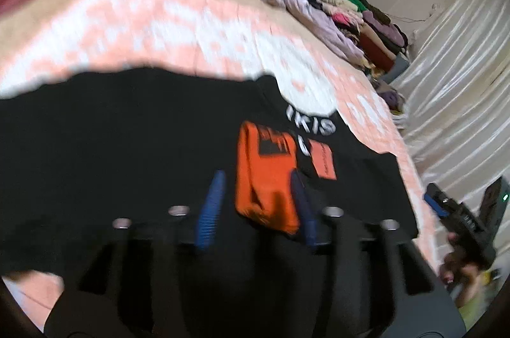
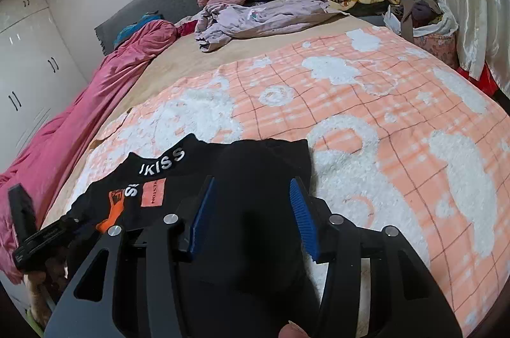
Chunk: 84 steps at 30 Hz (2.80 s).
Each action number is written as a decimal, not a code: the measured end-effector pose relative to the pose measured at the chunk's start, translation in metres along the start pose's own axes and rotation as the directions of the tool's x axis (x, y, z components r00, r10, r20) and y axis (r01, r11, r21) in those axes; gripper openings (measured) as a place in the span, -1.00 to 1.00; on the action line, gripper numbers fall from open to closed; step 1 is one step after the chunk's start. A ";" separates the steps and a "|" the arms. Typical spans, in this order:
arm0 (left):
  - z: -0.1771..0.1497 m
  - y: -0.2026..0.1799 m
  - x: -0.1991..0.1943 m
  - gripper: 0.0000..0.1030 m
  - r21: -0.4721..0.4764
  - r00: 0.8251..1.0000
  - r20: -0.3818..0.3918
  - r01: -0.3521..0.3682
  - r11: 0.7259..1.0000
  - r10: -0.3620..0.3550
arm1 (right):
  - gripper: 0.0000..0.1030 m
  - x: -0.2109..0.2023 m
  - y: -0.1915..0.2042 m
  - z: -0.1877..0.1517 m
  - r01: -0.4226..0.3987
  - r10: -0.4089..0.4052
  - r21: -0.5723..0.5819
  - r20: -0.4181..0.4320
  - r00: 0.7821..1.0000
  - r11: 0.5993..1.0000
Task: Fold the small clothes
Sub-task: 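Grasp the other sleeve's orange cuff with the left tool, then lay the cuff across the shirt body and open the left tool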
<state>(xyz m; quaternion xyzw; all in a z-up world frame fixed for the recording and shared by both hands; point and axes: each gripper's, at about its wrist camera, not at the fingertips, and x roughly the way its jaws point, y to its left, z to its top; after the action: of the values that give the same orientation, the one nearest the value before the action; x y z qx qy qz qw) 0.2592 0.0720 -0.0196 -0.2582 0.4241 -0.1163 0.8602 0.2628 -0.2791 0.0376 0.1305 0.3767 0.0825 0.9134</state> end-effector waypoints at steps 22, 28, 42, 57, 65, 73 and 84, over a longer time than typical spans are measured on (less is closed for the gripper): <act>-0.004 -0.024 -0.056 -0.88 0.172 0.947 0.231 -0.265 0.949 0.223 | -0.06 0.000 0.003 -0.016 -0.003 0.003 -0.006 -0.010 1.000 1.000; -0.014 0.000 -0.029 -0.87 0.167 0.957 0.103 -0.287 0.943 0.273 | -0.06 0.014 0.027 -0.019 0.029 -0.033 -0.103 -0.040 0.999 0.994; -0.016 -0.005 -0.031 -0.87 0.166 0.964 0.115 -0.257 0.952 0.240 | 0.28 0.054 0.013 -0.022 0.153 -0.163 -0.082 -0.136 0.977 0.985; -0.028 -0.011 -0.015 -0.85 0.195 0.962 0.088 -0.271 0.943 0.259 | -0.62 0.046 -0.018 -0.027 0.141 -0.149 -0.081 -0.109 0.983 0.987; -0.028 -0.023 -0.042 -0.82 0.220 0.930 0.160 -0.359 0.907 0.330 | -0.12 0.007 0.039 -0.030 0.037 -0.041 -0.249 -0.010 0.999 0.968; -0.036 -0.045 -0.044 -0.73 0.300 0.942 0.200 -0.320 0.899 0.268 | -0.11 0.046 0.064 -0.057 0.024 -0.081 -0.334 -0.159 0.984 0.942; -0.039 -0.033 -0.024 -0.36 0.297 0.952 0.077 -0.306 0.905 0.296 | 0.24 0.030 0.069 -0.068 -0.017 -0.033 -0.314 -0.152 0.988 0.949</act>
<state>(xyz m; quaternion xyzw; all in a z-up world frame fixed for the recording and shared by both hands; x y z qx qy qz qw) 0.2141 0.0406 -0.0056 -0.0555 0.4228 -0.0424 0.9035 0.2316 -0.1942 -0.0084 -0.0248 0.4294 0.1476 0.8906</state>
